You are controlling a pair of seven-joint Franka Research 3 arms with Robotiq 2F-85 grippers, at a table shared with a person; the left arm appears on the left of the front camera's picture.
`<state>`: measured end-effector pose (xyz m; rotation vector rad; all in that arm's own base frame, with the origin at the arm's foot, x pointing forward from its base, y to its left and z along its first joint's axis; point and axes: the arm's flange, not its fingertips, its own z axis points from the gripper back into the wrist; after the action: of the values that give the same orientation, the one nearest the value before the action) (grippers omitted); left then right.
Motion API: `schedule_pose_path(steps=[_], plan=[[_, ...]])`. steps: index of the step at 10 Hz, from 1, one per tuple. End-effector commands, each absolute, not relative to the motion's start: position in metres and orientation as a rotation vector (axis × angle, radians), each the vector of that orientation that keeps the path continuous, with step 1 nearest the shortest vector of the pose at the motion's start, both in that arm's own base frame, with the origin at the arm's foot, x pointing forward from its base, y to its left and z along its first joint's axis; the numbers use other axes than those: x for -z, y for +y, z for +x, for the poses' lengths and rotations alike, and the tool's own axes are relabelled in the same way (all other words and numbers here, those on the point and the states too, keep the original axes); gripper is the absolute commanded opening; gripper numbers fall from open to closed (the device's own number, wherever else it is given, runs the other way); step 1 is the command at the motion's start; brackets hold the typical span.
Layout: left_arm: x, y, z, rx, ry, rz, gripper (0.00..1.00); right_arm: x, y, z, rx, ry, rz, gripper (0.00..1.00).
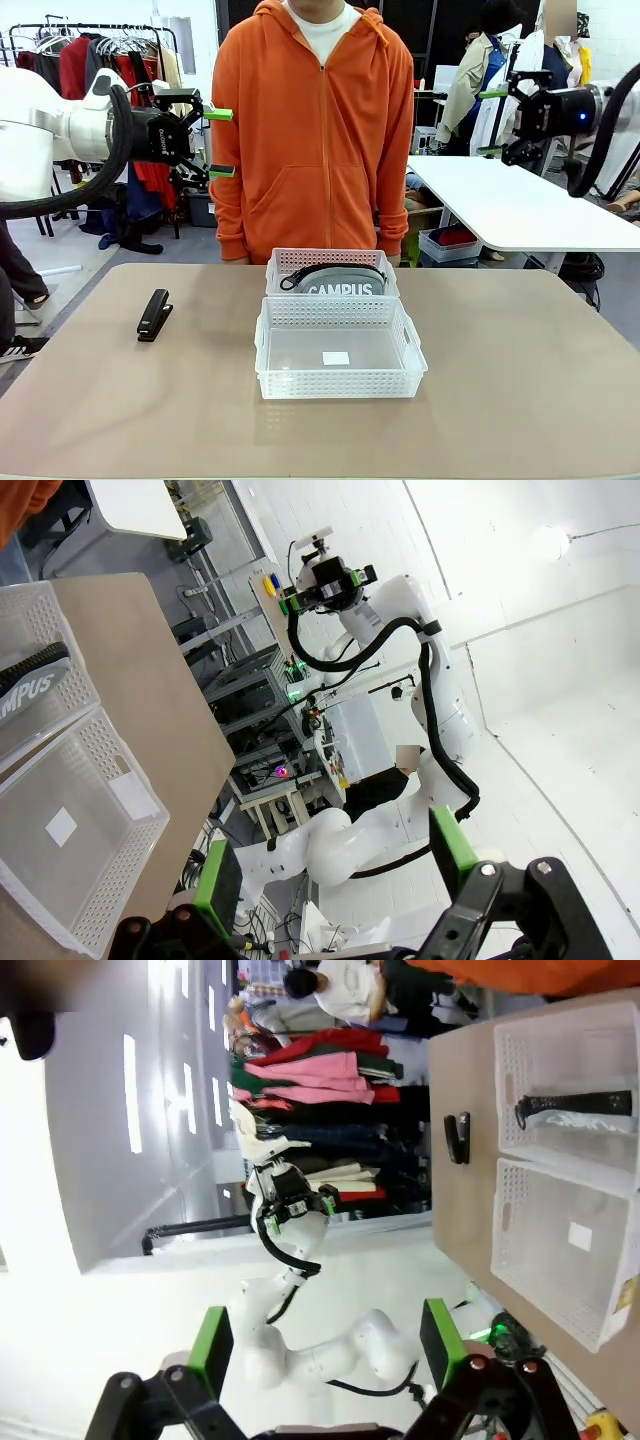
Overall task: Distribute items into two baskets.
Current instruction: Pick up the Stapler that the person points to.
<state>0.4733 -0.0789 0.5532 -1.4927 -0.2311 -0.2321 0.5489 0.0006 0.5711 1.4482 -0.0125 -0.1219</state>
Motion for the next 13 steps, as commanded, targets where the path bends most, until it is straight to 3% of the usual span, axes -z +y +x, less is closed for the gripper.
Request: schedule_pose_path(steps=[1, 13], plan=[[-0.555, -0.078, 0.472, 0.241, -0.231, -1.494, 1.00, -0.565, 0.007, 0.534, 0.194, -0.006, 1.496, 1.00], [-0.555, -0.078, 0.472, 0.241, -0.231, -1.494, 1.00, -0.549, -0.001, 0.536, 0.188, 0.019, 1.472, 1.00]])
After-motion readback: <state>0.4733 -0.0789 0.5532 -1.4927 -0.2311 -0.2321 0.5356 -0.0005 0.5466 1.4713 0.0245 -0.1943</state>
